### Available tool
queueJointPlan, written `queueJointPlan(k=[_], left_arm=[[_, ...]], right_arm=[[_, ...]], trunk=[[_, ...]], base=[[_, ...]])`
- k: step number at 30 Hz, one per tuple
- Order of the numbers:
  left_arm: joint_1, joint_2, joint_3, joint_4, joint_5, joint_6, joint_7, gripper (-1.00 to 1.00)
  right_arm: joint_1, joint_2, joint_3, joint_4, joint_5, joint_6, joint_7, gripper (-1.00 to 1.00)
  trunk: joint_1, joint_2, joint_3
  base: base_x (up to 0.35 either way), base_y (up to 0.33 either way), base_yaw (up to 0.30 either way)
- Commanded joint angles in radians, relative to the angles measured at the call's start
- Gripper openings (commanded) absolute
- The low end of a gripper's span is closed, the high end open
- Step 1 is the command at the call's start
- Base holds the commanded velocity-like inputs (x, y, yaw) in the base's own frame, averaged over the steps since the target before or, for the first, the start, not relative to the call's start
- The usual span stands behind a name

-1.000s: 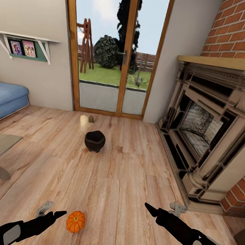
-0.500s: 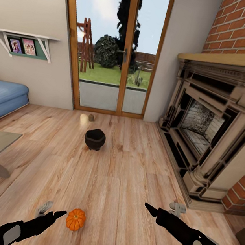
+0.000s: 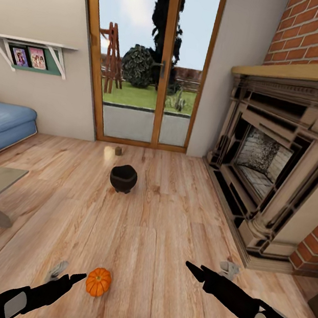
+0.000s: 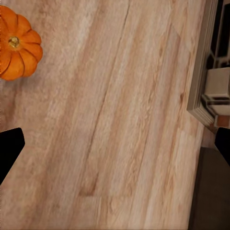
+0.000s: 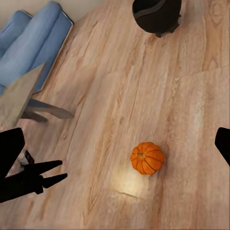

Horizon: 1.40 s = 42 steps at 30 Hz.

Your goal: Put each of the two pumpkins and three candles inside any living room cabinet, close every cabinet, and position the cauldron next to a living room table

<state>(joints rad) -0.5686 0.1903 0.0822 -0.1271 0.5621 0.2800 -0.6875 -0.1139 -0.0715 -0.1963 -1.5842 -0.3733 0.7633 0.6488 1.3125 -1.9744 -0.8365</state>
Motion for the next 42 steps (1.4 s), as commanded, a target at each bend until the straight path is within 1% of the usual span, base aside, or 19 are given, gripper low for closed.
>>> queueJointPlan(k=[1,2,4,5,6,7,8,9,10,11,14,18,24,27,30,38,42], left_arm=[[0.000,0.000,0.008,0.000,-0.001,0.010,-0.003,1.00],[0.000,0.000,0.008,0.000,-0.001,0.010,-0.003,1.00],[0.000,0.000,0.008,0.000,-0.001,0.009,-0.003,1.00],[0.000,0.000,0.008,0.000,-0.001,0.010,-0.003,1.00],[0.000,0.000,0.008,0.000,-0.001,0.010,-0.003,1.00],[0.000,0.000,0.008,0.000,-0.001,0.010,-0.003,1.00],[0.000,0.000,0.008,0.000,-0.001,0.010,-0.003,1.00],[0.000,0.000,0.008,0.000,-0.001,0.010,-0.003,1.00],[0.000,0.000,0.008,0.000,-0.001,0.010,-0.003,1.00],[0.000,0.000,0.008,0.000,-0.001,0.010,-0.003,1.00],[0.000,0.000,0.008,0.000,-0.001,0.009,-0.003,1.00],[0.000,0.000,0.008,-0.001,-0.001,0.009,-0.003,1.00],[-0.001,0.000,0.008,-0.001,-0.001,0.009,-0.003,1.00],[-0.001,0.000,0.008,-0.001,-0.001,0.008,-0.003,1.00],[0.000,0.000,0.008,-0.001,-0.001,0.008,-0.003,1.00],[0.000,0.000,0.008,-0.002,-0.001,0.008,-0.004,1.00],[0.000,0.000,0.008,-0.001,-0.002,0.008,-0.024,1.00]], right_arm=[[0.002,0.000,-0.026,0.000,-0.003,0.007,0.052,1.00],[0.008,0.000,-0.052,0.000,-0.004,0.007,0.102,1.00],[0.016,-0.002,-0.080,-0.001,-0.003,0.007,0.156,1.00],[0.025,-0.004,-0.114,-0.001,-0.003,0.007,0.213,1.00],[0.033,-0.005,-0.157,-0.001,-0.003,0.007,0.274,1.00],[0.036,-0.005,-0.180,-0.001,-0.003,0.007,0.304,1.00],[0.040,-0.007,-0.228,-0.002,-0.003,0.008,0.363,1.00],[0.042,-0.008,-0.251,-0.002,-0.003,0.008,0.389,1.00],[0.044,-0.011,-0.290,-0.002,-0.002,0.008,0.430,1.00],[0.048,-0.013,-0.316,-0.002,-0.002,0.008,0.457,1.00],[0.055,-0.014,-0.344,-0.002,-0.001,0.018,0.485,1.00],[0.060,-0.012,-0.362,-0.002,-0.001,0.032,0.503,1.00],[0.061,-0.010,-0.369,-0.002,-0.001,0.036,0.506,1.00],[0.062,-0.006,-0.386,-0.002,-0.001,0.036,0.507,1.00],[0.063,-0.001,-0.393,-0.002,-0.001,0.036,0.507,1.00],[0.063,0.001,-0.396,-0.002,-0.001,0.037,0.506,1.00],[0.063,0.001,-0.396,-0.002,-0.001,0.036,0.506,1.00]], trunk=[[0.004,-0.008,-0.004],[0.008,-0.015,-0.007],[0.015,-0.029,-0.013],[0.019,-0.036,-0.017],[0.023,-0.043,-0.020],[0.027,-0.050,-0.023],[0.031,-0.057,-0.026],[0.034,-0.064,-0.029],[0.038,-0.071,-0.032],[0.042,-0.078,-0.035],[0.054,-0.099,-0.045],[0.069,-0.127,-0.057],[0.092,-0.169,-0.076],[0.103,-0.190,-0.086],[0.115,-0.211,-0.095],[0.146,-0.267,-0.120],[0.161,-0.295,-0.133]], base=[[0.000,0.000,0.000],[0.000,0.000,0.000],[0.000,0.000,0.000],[0.000,0.000,0.000],[0.000,0.000,0.000],[0.000,0.000,0.000],[0.000,0.000,0.000],[0.000,0.000,0.000],[0.000,0.000,0.000],[0.000,0.000,0.000],[0.000,0.000,0.000],[0.000,0.000,0.000],[0.000,0.000,0.000],[0.000,0.000,0.000],[0.000,0.000,0.000],[0.000,0.000,0.000],[0.000,0.000,0.000]])
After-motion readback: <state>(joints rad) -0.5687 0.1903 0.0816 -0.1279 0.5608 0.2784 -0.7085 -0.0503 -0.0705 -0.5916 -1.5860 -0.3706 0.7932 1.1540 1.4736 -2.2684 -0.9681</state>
